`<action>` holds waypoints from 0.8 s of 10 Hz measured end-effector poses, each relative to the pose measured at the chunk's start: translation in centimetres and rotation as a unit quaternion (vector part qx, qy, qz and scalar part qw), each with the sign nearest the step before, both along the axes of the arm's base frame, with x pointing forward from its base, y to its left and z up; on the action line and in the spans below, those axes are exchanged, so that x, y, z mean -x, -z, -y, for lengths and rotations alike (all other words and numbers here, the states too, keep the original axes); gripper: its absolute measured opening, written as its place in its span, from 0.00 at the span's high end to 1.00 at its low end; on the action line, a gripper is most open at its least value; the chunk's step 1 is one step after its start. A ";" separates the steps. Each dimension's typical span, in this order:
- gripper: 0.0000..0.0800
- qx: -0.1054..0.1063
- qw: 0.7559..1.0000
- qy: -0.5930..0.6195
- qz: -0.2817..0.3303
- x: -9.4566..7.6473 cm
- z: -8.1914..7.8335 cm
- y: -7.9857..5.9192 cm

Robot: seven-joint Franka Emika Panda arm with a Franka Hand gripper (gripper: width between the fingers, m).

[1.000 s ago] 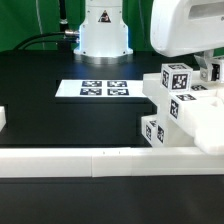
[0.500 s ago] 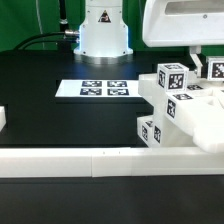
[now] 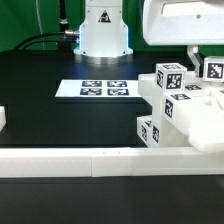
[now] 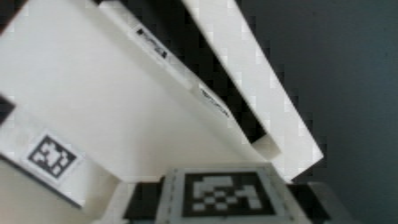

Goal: Assemble chair

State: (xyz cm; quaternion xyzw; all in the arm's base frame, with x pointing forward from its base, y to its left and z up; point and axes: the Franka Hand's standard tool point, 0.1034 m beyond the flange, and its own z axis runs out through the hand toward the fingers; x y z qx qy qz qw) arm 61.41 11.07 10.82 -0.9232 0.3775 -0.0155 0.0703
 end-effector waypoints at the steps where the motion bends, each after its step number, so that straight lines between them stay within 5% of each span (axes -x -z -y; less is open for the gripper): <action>1: 0.66 -0.007 0.999 0.049 -0.005 0.0 -0.1 0.0; 6: 0.66 -0.018 0.991 0.132 -0.016 0.0 -0.4 0.0; 8: 0.30 -0.014 0.997 0.071 -0.016 -0.1 -0.4 -0.3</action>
Offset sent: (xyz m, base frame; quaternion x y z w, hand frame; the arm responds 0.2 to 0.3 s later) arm -0.0054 -0.0020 -0.0023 -0.0090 0.0000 0.1269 0.9919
